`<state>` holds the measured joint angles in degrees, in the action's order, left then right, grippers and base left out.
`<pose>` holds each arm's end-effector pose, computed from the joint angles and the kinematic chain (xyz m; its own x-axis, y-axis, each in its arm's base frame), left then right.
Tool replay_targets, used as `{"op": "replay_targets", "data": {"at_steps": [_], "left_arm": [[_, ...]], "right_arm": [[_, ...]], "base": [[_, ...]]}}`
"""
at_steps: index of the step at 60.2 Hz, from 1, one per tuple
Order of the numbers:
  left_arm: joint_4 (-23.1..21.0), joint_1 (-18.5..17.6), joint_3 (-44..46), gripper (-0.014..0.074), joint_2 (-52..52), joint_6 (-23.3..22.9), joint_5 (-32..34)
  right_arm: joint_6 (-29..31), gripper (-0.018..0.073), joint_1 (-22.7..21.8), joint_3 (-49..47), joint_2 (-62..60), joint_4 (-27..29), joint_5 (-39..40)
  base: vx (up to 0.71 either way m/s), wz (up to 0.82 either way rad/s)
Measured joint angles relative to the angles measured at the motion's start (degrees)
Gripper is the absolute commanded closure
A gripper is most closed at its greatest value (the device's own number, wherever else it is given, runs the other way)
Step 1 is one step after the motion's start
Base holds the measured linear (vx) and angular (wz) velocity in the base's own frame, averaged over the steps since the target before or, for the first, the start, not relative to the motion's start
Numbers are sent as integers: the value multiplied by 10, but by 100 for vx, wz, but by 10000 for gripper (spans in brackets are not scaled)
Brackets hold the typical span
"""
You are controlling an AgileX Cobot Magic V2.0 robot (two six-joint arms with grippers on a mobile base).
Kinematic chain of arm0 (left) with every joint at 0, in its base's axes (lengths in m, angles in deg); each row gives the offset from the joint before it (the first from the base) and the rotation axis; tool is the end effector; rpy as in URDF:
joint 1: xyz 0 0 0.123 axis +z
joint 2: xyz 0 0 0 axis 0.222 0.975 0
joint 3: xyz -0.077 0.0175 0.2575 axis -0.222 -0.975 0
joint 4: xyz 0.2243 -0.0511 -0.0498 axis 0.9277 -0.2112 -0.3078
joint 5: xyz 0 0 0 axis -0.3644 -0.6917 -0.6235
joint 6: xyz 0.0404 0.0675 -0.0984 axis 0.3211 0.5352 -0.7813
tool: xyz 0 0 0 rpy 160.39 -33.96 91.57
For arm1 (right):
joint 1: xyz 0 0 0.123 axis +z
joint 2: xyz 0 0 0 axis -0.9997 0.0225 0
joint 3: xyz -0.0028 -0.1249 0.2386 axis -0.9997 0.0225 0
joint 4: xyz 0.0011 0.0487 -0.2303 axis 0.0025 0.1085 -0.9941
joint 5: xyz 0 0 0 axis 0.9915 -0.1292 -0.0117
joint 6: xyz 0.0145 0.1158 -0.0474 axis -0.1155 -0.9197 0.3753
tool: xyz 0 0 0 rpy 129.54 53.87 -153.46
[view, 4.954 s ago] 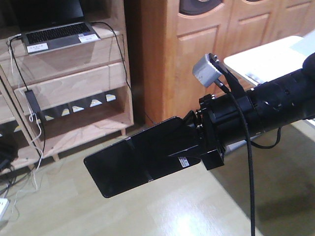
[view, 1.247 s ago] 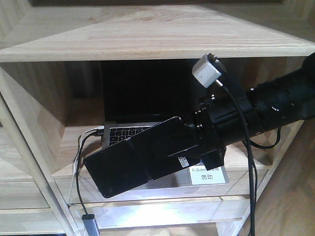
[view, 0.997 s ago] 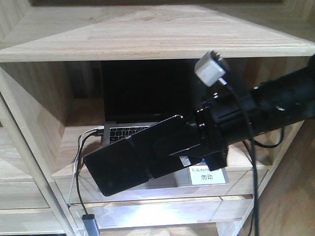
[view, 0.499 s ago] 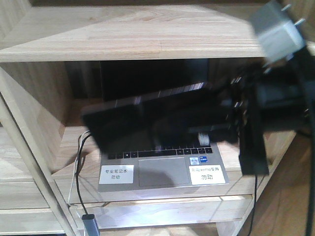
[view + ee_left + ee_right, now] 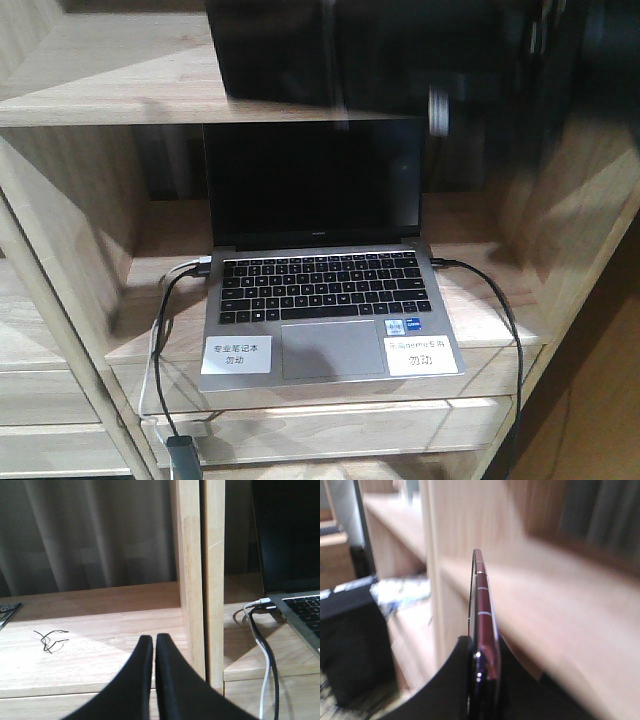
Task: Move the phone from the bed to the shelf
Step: 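Raise the right gripper with the phone above the upper shelf, then lower the phone onto the upper shelf and open the right gripper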
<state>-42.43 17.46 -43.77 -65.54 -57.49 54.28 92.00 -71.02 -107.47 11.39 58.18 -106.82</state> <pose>0.0899 0.0067 0.1820 -0.1248 0.1130 -0.9857 -0.0612 0.9907 0.1213 0.2076 0.1507 0.4356 -0.0733 -0.1297 -0.9888 -0.8474 0.5309 -0.0068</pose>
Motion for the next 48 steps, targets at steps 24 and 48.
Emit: {"op": "replay_targets", "data": {"at_steps": [24,48], "left_arm": [[0,0,0,595,0,0,0],[0,0,0,595,0,0,0]], "right_arm": [[-17,561,0,-225,183,18,-13],[-24,561,14,-385,368,122,-35]], "base": [[0,0],[0,0]]}}
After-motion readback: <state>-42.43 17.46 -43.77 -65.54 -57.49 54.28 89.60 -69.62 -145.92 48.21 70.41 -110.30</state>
